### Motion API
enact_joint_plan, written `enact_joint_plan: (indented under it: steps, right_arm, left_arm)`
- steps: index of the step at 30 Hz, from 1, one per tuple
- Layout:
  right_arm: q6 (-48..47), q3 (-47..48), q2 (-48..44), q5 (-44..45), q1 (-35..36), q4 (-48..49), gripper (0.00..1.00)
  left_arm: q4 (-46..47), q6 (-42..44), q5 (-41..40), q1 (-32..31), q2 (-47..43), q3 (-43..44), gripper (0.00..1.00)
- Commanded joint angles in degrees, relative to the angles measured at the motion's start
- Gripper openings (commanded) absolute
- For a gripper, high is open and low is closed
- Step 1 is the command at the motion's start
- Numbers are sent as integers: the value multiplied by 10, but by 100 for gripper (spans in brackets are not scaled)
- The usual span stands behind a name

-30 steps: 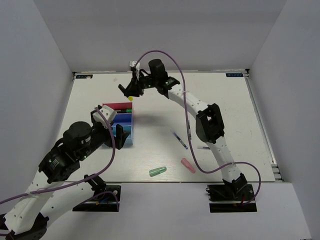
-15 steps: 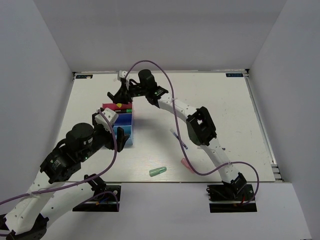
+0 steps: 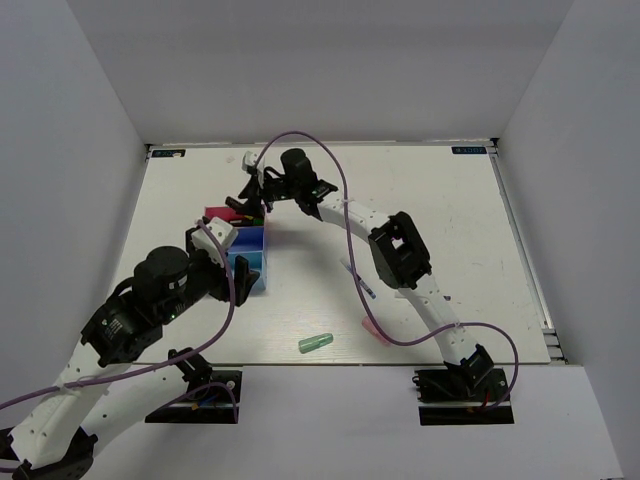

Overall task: Sort the stationery into containers
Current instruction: Place the stationery in the storage box, then pick up the stationery from the corner of the board.

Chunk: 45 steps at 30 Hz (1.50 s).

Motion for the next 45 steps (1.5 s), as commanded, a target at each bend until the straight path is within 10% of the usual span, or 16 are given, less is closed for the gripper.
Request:
enact_joint_plan:
  steps: [1, 5, 8, 10, 12, 17, 19, 22, 24, 26, 28, 33, 45]
  right_arm:
    - [-7, -22, -27, -4, 0, 34, 60]
    - [10, -27, -58, 1, -1, 45, 65]
    - [38, -38, -92, 26, -7, 44, 57]
    - [52, -55, -131, 113, -13, 9, 9]
    - [54, -51, -187, 228, -19, -108, 0]
    - [33, -69, -293, 329, -54, -398, 2]
    - [11, -103, -334, 327, -77, -529, 65]
    - [-3, -165, -363, 350, -112, -637, 88]
    - [18, -218, -370, 351, -134, -691, 76]
    - [26, -280, -398, 298, -184, -711, 33]
    - [37, -354, -452, 249, -231, -685, 25]
    - [47, -525, -542, 177, -274, -603, 26]
    - [73, -606, -607, 121, -317, -547, 32]
  left_arm:
    - [-10, -4, 12, -3, 7, -1, 89]
    - [-14, -7, 27, -2, 23, 7, 84]
    - [-30, -8, 57, -3, 45, 28, 53]
    - [-41, -6, 101, -3, 81, 43, 14]
    - [-71, 0, 137, -3, 102, 65, 0]
    - [-84, 16, 206, -39, 196, 55, 0]
    - [-75, 14, 180, -83, 245, 45, 10]
    - [-91, -28, 68, -139, 337, 35, 25]
    - [-98, -46, 26, -187, 405, 49, 30]
    - [-85, -47, 24, -212, 431, 46, 46]
    - [-60, -39, 27, -254, 467, 36, 53]
    - [17, -25, 32, -282, 502, -1, 59]
    - [101, -27, 24, -290, 595, 0, 64]
